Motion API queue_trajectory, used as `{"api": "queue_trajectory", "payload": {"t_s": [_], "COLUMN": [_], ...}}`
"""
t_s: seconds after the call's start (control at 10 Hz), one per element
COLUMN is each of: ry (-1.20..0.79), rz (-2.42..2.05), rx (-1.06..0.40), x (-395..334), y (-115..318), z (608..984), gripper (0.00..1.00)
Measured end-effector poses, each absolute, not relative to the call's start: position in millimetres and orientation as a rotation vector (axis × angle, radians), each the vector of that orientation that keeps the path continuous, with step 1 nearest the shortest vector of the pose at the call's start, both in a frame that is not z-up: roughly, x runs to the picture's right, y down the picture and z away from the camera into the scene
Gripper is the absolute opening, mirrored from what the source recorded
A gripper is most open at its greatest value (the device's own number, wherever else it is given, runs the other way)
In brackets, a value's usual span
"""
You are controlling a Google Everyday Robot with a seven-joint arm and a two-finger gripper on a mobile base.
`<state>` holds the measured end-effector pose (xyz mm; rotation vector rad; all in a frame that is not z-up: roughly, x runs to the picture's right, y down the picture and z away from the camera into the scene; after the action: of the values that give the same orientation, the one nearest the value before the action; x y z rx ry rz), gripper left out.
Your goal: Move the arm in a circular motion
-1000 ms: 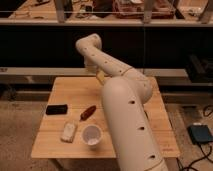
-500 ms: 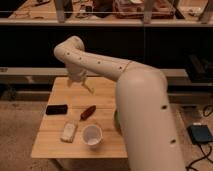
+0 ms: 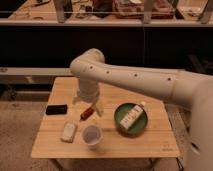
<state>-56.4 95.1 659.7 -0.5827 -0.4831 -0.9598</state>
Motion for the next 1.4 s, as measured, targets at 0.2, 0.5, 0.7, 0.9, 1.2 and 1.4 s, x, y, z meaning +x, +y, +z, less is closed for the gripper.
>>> {"api": "queue_trajectory", "payload": {"t_s": [0.2, 0.5, 0.7, 0.9, 1.2, 1.4], "ry": [-0.404, -0.158, -0.013, 0.100, 0.262, 0.295], "rz": [-0.871, -0.645, -0.464, -0.357, -0.293, -0.313], "rx": [-0.602, -0.615, -0.589, -0.580, -0.593, -0.600], "x": [-1.4, 130.4, 217.8, 276.5, 314.0, 291.6], "y": [104.3, 85.9, 65.6, 46.7, -0.6, -34.0], "z": [635.3, 603.9, 616.7, 648.2, 730.5, 778.6], "gripper": [0.80, 0.80, 0.80, 0.80, 0.80, 0.80]}}
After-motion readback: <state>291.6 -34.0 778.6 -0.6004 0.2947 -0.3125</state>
